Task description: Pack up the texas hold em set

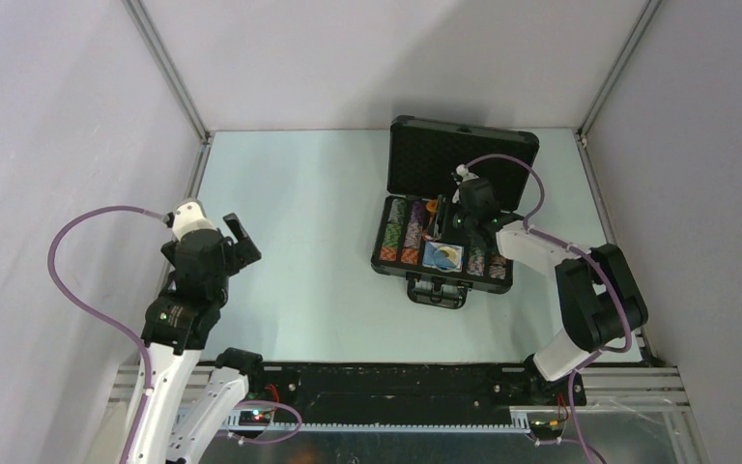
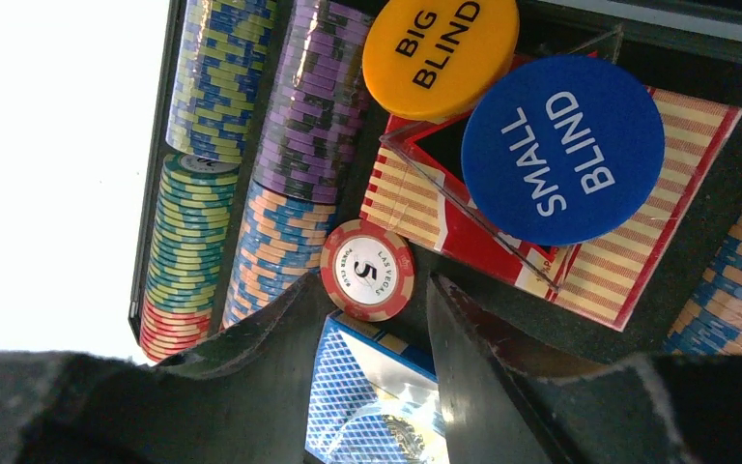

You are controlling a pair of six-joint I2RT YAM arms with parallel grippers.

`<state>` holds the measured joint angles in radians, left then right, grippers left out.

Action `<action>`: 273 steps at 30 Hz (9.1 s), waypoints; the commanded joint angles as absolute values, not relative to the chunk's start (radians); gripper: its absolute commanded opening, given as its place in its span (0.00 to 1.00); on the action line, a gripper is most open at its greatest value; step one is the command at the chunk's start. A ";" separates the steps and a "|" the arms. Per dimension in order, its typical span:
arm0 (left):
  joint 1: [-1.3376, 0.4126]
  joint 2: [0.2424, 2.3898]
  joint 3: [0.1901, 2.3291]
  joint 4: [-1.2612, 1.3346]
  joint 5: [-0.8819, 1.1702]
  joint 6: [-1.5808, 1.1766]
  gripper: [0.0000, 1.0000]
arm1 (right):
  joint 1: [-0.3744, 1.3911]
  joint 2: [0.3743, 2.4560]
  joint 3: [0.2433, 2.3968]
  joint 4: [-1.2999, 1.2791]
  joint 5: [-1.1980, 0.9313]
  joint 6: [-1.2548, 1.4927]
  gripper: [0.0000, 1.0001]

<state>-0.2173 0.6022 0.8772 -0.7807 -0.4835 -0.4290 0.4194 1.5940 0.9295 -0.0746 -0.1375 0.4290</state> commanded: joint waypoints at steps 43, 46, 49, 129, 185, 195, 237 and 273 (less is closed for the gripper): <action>-0.208 0.604 0.889 -0.769 -0.481 -0.438 0.98 | 0.437 1.664 0.981 -0.025 -0.301 0.407 0.59; -0.208 0.605 0.890 -0.769 -0.479 -0.437 0.98 | 0.456 1.681 1.021 -0.072 -0.271 0.385 0.59; -0.209 0.604 0.889 -0.769 -0.479 -0.438 0.98 | 0.478 1.696 1.061 -0.118 -0.225 0.368 0.57; -0.208 0.616 0.889 -0.769 -0.478 -0.436 0.98 | 0.803 1.657 1.168 -0.438 -0.018 -0.433 0.00; -0.208 0.620 0.890 -0.770 -0.477 -0.436 0.98 | 0.801 1.552 1.169 -0.428 0.014 -0.443 0.29; -0.208 0.619 0.889 -0.769 -0.475 -0.436 0.98 | 0.791 1.566 1.169 -0.435 -0.027 -0.428 0.23; -0.208 0.617 0.890 -0.770 -0.473 -0.437 0.98 | 0.755 1.728 1.342 -0.653 0.266 0.524 0.41; -0.208 0.618 0.889 -0.770 -0.475 -0.437 0.98 | 0.756 1.730 1.371 -0.794 0.399 0.477 0.12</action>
<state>-0.2173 0.6155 0.8772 -0.7811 -0.4683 -0.4286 0.7620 1.7508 1.3582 -0.6907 0.3412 0.4965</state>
